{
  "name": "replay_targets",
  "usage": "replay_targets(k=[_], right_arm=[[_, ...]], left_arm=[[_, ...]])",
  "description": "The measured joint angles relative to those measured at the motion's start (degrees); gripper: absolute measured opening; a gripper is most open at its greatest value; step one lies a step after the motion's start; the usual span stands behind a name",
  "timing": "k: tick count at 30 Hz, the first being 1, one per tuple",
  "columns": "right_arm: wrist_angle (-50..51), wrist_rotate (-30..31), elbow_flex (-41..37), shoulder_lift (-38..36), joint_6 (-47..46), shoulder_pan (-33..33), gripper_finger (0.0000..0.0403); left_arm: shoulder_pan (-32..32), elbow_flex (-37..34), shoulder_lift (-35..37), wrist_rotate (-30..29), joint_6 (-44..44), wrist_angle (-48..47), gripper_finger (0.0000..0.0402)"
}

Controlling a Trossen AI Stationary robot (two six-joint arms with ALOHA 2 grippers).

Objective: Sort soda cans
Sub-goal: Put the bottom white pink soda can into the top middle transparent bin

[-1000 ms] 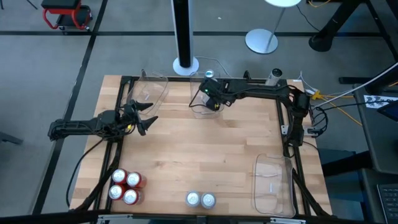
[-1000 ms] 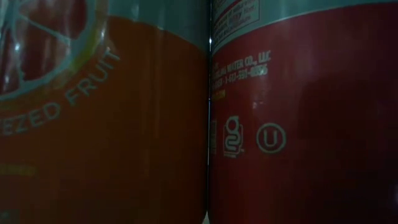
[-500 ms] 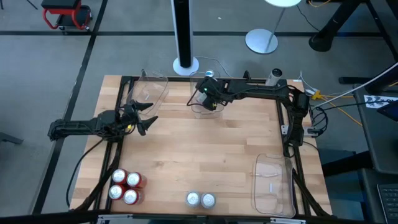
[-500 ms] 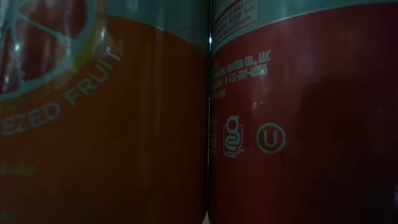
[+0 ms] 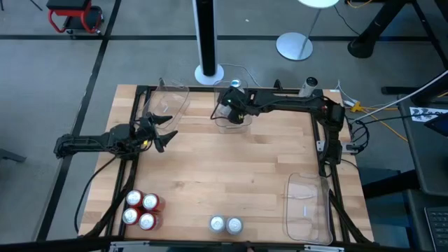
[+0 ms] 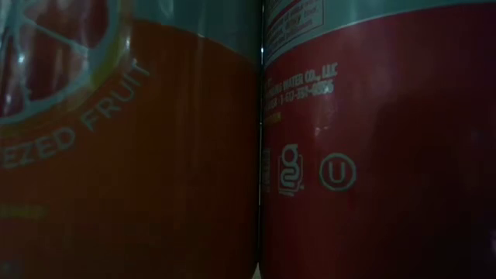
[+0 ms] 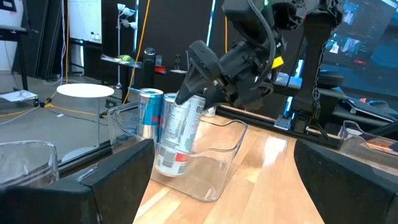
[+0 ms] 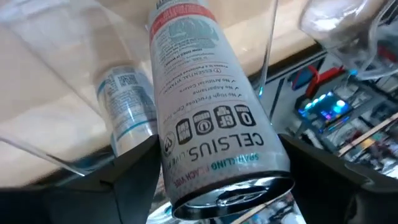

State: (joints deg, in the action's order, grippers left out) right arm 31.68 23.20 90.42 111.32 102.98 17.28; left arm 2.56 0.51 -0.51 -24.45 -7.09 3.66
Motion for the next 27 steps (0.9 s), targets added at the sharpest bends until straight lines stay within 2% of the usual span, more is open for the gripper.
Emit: replay_targets(k=[5, 11, 27], right_arm=[[-0.8, -0.3, 0.1, 0.4, 4.8, 0.0, 0.0310], [-2.4, -0.4, 0.1, 0.5, 5.3, 0.0, 0.0310], [-7.0, -4.3, 0.0, 1.5, -2.1, -0.1, 0.0310]], left_arm=[[0.0, 0.0, 0.0, 0.0, 0.1, 0.0, 0.0375], [0.0, 0.0, 0.0, 0.0, 0.1, 0.0, 0.0375], [0.0, 0.0, 0.0, 0.0, 0.0, 0.0, 0.0375]])
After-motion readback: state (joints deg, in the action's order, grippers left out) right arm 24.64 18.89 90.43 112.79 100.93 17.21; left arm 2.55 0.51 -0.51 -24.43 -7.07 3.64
